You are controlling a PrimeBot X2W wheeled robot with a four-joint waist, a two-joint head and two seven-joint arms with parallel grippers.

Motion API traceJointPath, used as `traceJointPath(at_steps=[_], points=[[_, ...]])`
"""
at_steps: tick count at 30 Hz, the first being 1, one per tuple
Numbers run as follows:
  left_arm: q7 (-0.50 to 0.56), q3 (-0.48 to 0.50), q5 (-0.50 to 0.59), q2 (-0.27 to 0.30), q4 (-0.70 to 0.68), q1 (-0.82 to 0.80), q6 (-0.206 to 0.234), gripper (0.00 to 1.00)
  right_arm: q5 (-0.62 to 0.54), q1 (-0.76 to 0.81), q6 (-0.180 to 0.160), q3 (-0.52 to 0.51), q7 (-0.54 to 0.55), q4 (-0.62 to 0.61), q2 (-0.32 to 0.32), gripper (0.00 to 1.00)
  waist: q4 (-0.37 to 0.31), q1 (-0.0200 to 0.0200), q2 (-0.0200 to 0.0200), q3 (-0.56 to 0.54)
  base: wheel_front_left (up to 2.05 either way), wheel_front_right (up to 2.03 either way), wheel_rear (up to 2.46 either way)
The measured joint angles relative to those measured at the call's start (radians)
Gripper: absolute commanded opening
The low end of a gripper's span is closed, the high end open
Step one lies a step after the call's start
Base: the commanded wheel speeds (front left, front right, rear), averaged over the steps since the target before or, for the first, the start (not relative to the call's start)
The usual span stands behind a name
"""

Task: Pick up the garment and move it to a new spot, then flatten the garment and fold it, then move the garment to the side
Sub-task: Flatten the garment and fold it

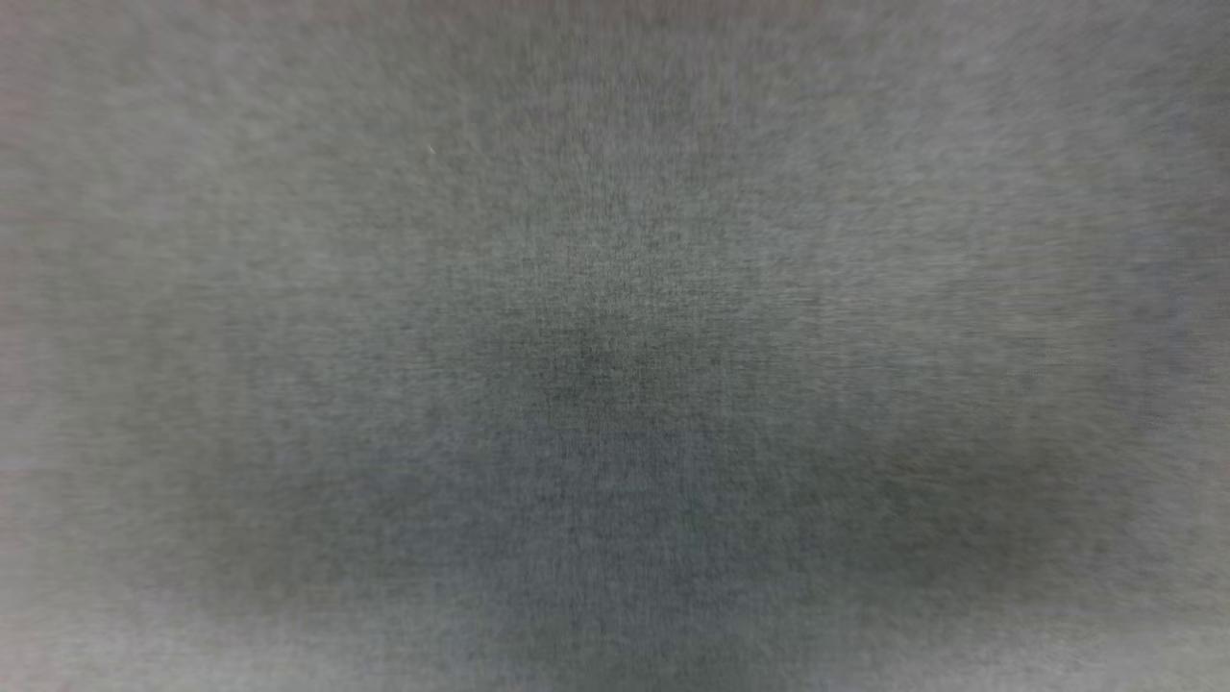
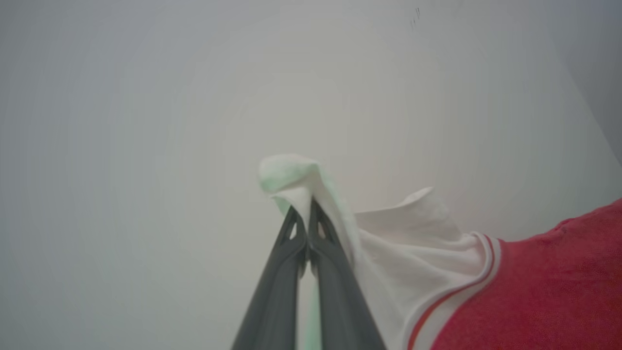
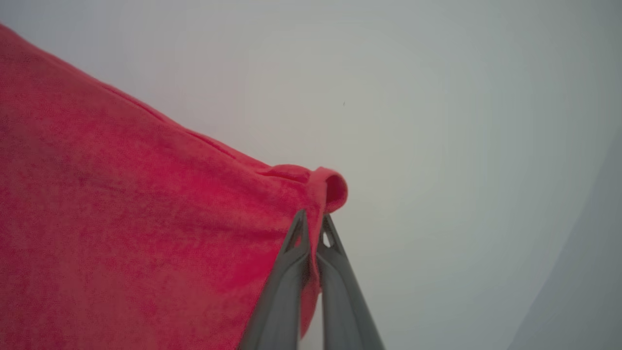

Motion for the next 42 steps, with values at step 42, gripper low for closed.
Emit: traceJointPath(at_steps=[42], points=[[0.062, -0.182, -0.302, 0.009, -0.135, 0.968, -0.044, 0.0, 0.314, 0.726, 0.0, 0.215, 0.211, -0.297, -0.147, 0.0, 0.085, 0.0, 0.0, -0.157, 0.0, 0.0, 0.0]])
